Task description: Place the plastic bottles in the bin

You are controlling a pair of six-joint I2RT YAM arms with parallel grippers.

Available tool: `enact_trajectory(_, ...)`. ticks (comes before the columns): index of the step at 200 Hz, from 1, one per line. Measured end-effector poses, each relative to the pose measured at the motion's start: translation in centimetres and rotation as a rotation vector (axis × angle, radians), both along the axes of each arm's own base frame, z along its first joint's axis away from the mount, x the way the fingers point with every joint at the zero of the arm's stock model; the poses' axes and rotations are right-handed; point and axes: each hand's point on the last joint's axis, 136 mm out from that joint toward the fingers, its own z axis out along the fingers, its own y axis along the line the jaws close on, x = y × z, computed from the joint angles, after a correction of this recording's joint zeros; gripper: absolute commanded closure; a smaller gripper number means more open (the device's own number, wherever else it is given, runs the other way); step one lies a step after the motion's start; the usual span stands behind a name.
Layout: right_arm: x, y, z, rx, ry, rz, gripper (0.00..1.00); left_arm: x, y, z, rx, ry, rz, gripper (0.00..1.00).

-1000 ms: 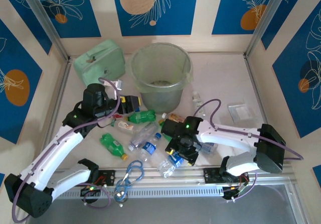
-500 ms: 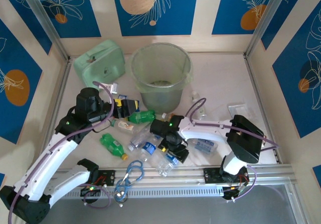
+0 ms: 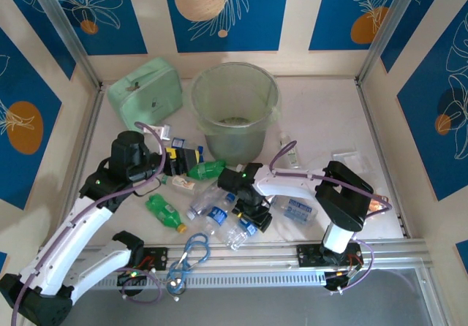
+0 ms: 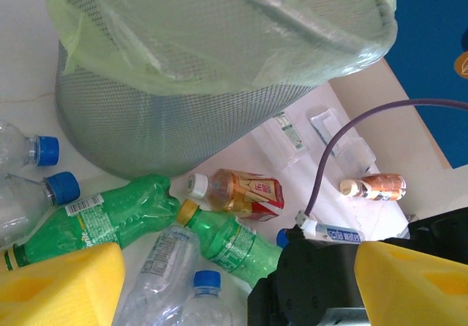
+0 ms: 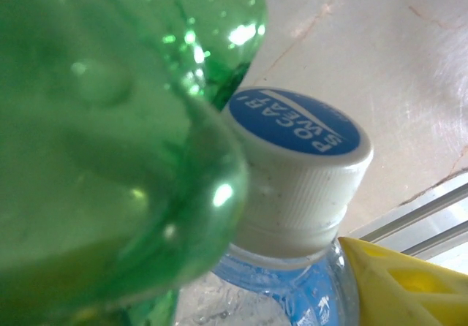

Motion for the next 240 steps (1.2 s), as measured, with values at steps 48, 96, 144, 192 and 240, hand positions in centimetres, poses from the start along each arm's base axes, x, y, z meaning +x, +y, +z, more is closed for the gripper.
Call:
enact_trajectory(48,1.1,1.4,1.5,0.040,-0.039,0.063,0.41,0.3,0.3,-0.3,0.010,-0.002,0.020,0.14)
enact_trajectory(96,1.2,2.6,5.6,0.064,-0.160,0.194,0.44,0.5,0.2,0.3,-0.003,-0.021,0.022,0.09)
enact_trajectory(144,1.6,4.2,14.1,0.203,-0.418,0.366,0.45,0.8,-0.6,4.2,-0.092,-0.098,0.006,0.07)
enact_trajectory(192,9.1,3.9,28.8,0.480,-0.799,0.374,0.45,1.7,-1.3,7.2,-0.149,-0.148,-0.003,0.06)
enact_trajectory(240,19.3,1.3,38.8,0.508,-1.104,0.328,0.44,2.7,-1.8,7.8,-0.145,-0.139,-0.002,0.07)
